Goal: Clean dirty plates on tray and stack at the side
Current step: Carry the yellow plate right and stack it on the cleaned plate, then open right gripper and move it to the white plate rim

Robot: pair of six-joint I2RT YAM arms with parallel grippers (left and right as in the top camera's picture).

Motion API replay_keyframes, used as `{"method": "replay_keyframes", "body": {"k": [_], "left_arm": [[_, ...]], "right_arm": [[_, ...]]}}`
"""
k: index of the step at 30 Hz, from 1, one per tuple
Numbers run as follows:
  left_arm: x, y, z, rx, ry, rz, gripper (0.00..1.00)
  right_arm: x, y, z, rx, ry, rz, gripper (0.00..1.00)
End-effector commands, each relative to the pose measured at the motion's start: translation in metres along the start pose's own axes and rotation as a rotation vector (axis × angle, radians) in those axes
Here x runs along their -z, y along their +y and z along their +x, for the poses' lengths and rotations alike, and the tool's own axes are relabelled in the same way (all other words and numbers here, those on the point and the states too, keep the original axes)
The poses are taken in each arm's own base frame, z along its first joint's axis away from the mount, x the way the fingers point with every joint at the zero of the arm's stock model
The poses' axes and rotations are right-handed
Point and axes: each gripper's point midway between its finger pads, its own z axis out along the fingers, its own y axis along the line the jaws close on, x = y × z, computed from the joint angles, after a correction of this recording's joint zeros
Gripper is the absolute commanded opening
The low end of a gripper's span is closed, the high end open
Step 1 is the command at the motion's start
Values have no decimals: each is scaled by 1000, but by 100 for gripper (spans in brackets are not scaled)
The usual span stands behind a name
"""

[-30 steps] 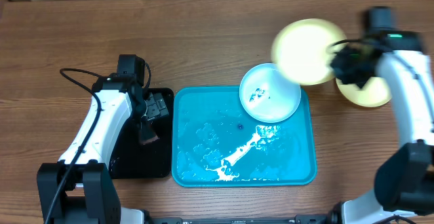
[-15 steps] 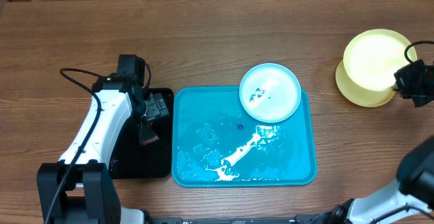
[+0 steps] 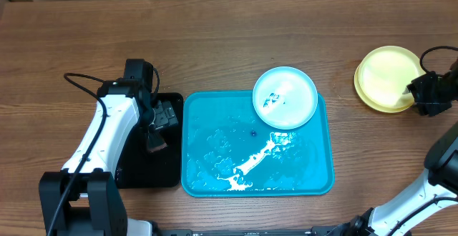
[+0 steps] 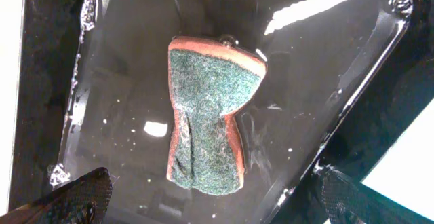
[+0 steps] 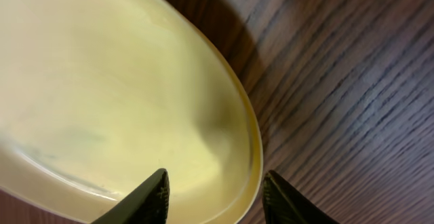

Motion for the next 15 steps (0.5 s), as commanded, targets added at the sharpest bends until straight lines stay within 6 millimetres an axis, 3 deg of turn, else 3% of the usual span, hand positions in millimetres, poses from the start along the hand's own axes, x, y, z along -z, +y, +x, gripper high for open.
{"method": "replay_keyframes", "body": {"k": [1,5,7,12,15], "left_arm": [[1,-1,-1,-21,-2,-1,100],[1,-1,-1,-21,-2,-1,100],[1,-1,-1,-21,-2,-1,100],[1,-1,-1,-20,-1,2,100],[1,-1,-1,-21,-1,2,100]], "right_arm": [[6,6,-9,10,-28,-19,40],[9,14,-7,65,-16,-54,28],[20,24,-4,98,-3,-98,27],[66,53,4,217,-39,-156,33],[96,76,23,383,-69,-176,37]]}}
